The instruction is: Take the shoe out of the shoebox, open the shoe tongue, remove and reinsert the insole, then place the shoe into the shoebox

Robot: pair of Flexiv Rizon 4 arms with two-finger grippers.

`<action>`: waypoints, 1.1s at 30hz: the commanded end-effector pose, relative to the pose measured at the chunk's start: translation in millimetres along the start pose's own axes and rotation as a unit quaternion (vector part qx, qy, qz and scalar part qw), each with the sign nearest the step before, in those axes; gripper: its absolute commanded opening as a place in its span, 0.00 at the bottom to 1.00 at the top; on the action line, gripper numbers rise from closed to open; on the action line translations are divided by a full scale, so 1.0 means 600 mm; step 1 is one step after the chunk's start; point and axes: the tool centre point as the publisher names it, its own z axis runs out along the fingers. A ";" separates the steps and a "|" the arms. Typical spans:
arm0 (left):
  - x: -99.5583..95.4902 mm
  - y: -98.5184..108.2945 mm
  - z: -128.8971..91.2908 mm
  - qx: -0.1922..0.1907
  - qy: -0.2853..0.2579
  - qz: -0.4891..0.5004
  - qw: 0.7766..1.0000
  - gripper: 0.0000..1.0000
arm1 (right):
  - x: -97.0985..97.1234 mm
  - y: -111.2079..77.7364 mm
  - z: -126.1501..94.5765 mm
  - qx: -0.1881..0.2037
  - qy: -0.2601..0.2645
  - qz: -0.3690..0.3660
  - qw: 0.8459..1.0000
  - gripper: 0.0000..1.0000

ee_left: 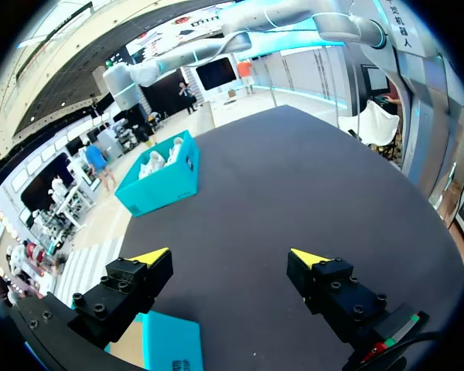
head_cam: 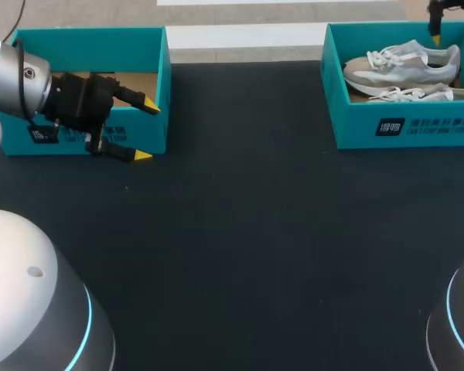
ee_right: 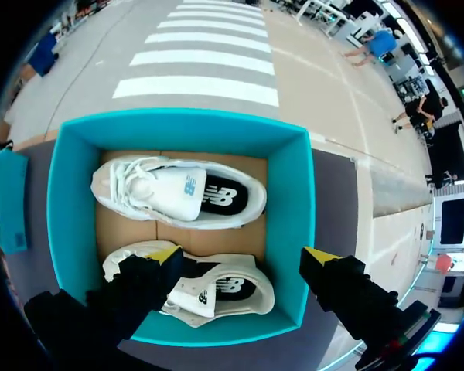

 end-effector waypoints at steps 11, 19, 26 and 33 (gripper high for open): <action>-0.033 -0.021 -0.037 -0.227 -0.144 -0.460 0.846 1.00 | 0.055 -0.078 -0.073 0.018 0.028 -0.020 0.999 1.00; -0.042 0.003 -0.059 -0.344 -0.287 -0.582 0.679 1.00 | 0.105 -0.156 -0.106 -0.013 0.026 -0.062 0.998 1.00; -0.042 0.003 -0.059 -0.344 -0.287 -0.582 0.679 1.00 | 0.111 -0.163 -0.109 -0.002 0.006 -0.077 0.997 1.00; -0.062 0.028 -0.058 -0.352 -0.266 -0.625 0.644 1.00 | 0.111 -0.163 -0.109 -0.002 0.006 -0.077 0.997 1.00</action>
